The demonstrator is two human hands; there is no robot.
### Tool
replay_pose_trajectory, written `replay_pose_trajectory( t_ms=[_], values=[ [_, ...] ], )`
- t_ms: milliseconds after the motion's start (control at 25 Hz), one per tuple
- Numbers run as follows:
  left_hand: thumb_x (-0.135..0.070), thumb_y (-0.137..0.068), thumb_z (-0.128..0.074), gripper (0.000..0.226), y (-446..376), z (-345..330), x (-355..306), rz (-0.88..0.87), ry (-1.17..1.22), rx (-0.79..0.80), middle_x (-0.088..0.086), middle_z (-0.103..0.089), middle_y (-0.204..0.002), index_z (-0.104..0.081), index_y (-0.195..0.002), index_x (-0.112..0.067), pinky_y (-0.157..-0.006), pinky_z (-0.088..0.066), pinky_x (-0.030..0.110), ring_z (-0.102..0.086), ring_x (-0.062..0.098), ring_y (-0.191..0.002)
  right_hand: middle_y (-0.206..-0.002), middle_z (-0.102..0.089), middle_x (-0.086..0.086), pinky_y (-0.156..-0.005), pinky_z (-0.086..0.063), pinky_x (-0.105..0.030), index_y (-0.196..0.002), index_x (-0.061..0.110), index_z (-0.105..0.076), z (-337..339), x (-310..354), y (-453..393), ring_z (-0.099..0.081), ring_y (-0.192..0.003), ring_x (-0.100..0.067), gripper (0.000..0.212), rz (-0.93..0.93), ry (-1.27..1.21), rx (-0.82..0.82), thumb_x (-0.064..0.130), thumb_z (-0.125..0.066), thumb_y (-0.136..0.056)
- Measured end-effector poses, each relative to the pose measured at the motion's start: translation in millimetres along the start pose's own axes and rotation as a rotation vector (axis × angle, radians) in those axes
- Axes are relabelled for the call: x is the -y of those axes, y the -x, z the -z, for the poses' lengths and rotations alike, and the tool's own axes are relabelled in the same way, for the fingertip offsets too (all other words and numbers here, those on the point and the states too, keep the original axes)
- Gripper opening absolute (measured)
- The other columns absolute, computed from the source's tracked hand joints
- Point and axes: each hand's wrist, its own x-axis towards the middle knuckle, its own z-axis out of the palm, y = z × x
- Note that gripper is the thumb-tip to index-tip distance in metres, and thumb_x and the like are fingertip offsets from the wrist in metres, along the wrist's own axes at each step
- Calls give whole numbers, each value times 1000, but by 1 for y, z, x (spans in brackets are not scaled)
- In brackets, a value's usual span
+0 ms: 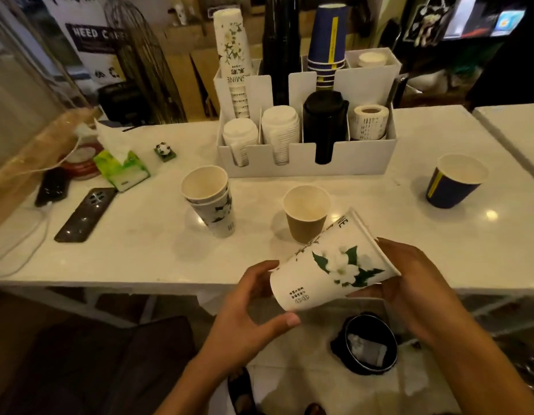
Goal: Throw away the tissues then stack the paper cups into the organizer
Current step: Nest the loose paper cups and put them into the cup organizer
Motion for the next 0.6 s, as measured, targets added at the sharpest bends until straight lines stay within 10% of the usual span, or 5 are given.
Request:
replay_pose_trajectory(
  t_ms=[240, 400, 600],
  values=[
    [-49, -69, -87, 64, 2, 5, -7, -44, 16, -117, -17, -66, -125, -56, -124, -39, -89, -54, 20, -64, 10, -115, -108, -75, -18, -69, -61, -46, -104, 18, -78, -14, -5, -11, -73, -98, -37, 38, -55, -112, 52, 41, -49, -99],
    [-43, -68, -88, 65, 1, 6, -6, -123, -42, -297, -19, -63, -123, -53, -123, -42, -84, -53, 14, -64, 9, -113, -122, -70, -16, -79, -60, -49, -126, 17, -65, -41, -2, -11, -69, -110, -35, 75, -57, -239, 117, 67, -73, -71],
    [-45, -66, -87, 70, 0, 7, -1, -143, -79, -425, -22, -61, -124, -46, -122, -54, -83, -55, 15, -65, 6, -112, -115, -71, 7, -78, -61, -36, -128, 35, -60, -63, 22, -16, -71, -102, -17, 98, 94, 139, 19, 85, -72, -45]
  ],
)
